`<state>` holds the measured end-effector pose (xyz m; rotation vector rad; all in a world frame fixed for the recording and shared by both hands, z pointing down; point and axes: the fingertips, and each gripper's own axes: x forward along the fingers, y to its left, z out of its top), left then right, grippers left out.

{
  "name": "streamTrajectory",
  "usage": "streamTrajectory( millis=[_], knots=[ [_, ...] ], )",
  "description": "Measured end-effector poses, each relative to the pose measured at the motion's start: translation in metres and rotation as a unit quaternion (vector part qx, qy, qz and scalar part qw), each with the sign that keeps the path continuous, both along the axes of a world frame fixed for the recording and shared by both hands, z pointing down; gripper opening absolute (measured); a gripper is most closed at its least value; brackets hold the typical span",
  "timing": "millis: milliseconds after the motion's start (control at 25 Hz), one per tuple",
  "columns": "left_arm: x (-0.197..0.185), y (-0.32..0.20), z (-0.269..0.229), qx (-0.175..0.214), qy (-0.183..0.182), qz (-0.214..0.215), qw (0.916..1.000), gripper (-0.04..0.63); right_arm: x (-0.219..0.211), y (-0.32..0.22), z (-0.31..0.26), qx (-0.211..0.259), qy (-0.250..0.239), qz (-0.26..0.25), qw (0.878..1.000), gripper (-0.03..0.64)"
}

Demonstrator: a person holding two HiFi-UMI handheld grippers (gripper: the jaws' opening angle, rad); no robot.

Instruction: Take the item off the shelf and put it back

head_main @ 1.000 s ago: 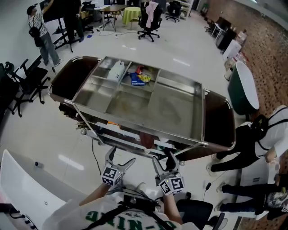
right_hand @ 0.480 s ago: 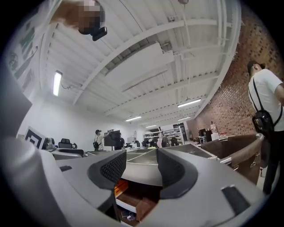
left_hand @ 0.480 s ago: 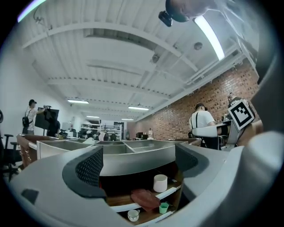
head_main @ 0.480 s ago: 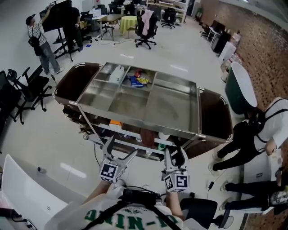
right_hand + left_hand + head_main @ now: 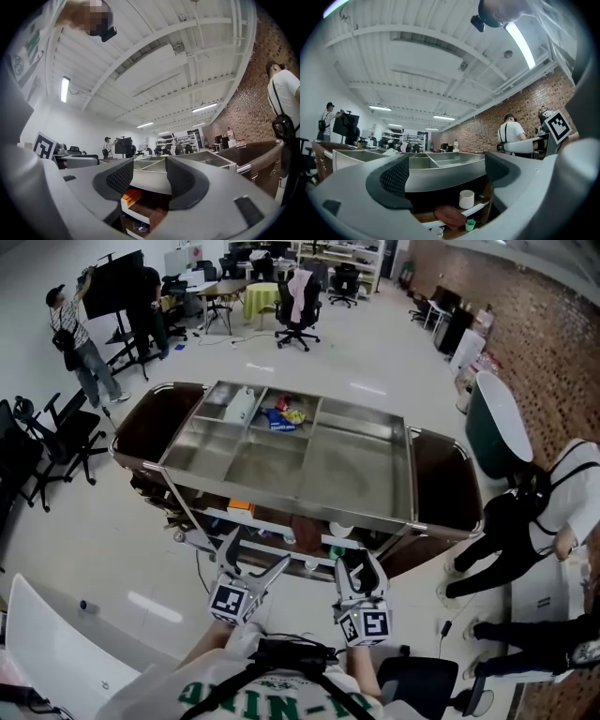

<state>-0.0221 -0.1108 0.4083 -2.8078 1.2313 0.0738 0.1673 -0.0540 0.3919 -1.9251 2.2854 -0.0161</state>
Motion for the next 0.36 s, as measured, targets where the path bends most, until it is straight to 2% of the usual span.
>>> streamTrajectory(
  millis=[360],
  knots=[
    [-0.007,0.001,0.001,-0.006,0.006,-0.004,1.0,0.489,-0.017,-0.004,0.002,0.009,0.011,-0.024,1.0,0.239]
  ],
)
